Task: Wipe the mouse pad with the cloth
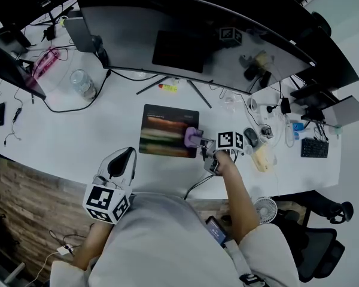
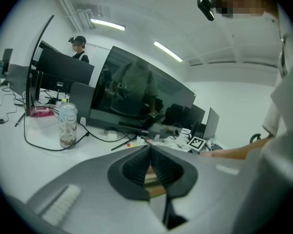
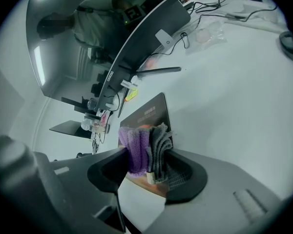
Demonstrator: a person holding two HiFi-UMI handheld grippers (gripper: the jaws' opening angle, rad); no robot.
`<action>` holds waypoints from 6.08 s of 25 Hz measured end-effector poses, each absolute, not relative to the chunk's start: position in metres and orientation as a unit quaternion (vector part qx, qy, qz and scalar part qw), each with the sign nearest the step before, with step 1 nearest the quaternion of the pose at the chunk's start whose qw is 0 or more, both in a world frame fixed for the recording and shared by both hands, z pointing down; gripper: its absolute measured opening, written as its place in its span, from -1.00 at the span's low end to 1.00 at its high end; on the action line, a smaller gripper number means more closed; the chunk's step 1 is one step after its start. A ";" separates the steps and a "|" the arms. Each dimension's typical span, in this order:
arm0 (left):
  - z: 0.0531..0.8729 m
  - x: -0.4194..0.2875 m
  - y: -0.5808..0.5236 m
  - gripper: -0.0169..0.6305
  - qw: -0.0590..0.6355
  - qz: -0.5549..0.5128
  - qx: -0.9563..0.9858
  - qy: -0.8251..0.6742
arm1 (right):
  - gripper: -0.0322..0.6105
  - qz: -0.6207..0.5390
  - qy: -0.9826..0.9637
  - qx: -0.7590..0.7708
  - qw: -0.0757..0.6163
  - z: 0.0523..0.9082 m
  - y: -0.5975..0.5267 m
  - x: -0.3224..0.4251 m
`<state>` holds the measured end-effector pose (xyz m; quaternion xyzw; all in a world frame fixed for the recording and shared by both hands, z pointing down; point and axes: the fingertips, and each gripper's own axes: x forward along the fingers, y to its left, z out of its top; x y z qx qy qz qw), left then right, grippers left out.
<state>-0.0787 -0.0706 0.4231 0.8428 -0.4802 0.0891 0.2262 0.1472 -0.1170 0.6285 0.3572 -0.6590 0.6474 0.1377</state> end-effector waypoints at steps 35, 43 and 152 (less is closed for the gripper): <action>0.421 -0.076 -0.065 -0.95 0.226 0.081 0.845 -0.478 | -0.23 0.602 -0.709 0.349 0.111 0.578 -0.117 0.124; 0.423 -0.081 -0.063 -0.95 0.229 0.080 0.841 -0.483 | -0.23 0.595 -0.731 0.304 0.140 0.580 -0.113 0.066; 0.400 -0.075 -0.054 -0.95 0.219 0.052 0.844 -0.486 | -0.25 0.251 -0.833 0.488 0.073 0.408 -0.041 0.145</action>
